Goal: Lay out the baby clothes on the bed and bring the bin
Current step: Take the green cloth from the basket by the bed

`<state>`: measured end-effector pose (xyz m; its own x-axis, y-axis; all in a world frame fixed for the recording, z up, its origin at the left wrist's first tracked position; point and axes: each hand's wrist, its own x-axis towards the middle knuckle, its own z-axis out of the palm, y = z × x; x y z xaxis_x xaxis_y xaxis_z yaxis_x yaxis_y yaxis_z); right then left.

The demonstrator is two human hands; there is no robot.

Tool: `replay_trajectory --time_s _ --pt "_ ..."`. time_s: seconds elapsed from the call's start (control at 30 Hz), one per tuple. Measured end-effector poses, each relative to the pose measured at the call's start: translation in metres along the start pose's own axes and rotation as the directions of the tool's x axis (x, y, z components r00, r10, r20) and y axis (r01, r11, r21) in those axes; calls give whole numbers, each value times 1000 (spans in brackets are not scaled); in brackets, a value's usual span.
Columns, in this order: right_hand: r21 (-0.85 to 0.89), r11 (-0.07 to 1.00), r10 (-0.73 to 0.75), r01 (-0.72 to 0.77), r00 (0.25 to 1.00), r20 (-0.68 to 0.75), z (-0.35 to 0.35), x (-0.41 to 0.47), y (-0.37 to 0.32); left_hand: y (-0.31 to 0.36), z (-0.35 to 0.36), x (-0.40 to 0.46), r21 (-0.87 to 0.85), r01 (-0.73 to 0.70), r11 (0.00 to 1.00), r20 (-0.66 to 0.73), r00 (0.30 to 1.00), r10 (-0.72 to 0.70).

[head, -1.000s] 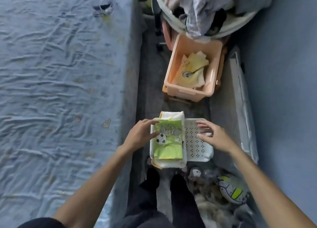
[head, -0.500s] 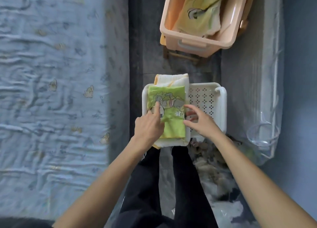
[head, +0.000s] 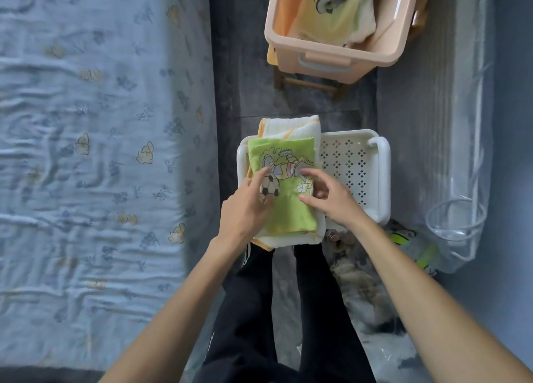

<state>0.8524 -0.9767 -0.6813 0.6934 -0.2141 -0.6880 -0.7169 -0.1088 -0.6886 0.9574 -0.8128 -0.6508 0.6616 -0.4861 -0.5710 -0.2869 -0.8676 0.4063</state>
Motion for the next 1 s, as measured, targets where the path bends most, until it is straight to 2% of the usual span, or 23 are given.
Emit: replay_trajectory --time_s 0.1,0.2,0.27,0.37,0.57,0.63,0.77,0.9,1.0 --pt "43 998 -38 36 997 68 3 3 2 -4 -6 -1 -138 -128 982 30 991 133" --pt "20 998 -53 52 997 60 5 8 4 -9 -12 6 42 -264 964 39 964 263" --pt "1 999 -54 54 997 52 6 10 5 -13 -17 11 151 -301 941 68 953 294" --pt "-13 999 -52 52 998 47 6 10 6 -13 -24 14 38 -259 965 125 959 253" --pt "112 991 -75 67 995 63 5 3 3 -17 -24 14 -230 -160 960 90 979 185" --pt "194 980 -68 53 995 67 1 -2 -1 -20 -28 11 -246 -180 952 54 979 199" --pt "332 943 -31 4 997 76 -6 -13 -12 -18 -41 2 -159 -172 972 -42 985 168" --pt "319 947 -51 24 996 77 -2 -22 -21 -13 -52 -3 -416 -160 895 -64 987 147" --pt "368 929 -78 44 994 78 7 -33 -29 -4 -69 -13 -507 -200 838 -66 979 194"
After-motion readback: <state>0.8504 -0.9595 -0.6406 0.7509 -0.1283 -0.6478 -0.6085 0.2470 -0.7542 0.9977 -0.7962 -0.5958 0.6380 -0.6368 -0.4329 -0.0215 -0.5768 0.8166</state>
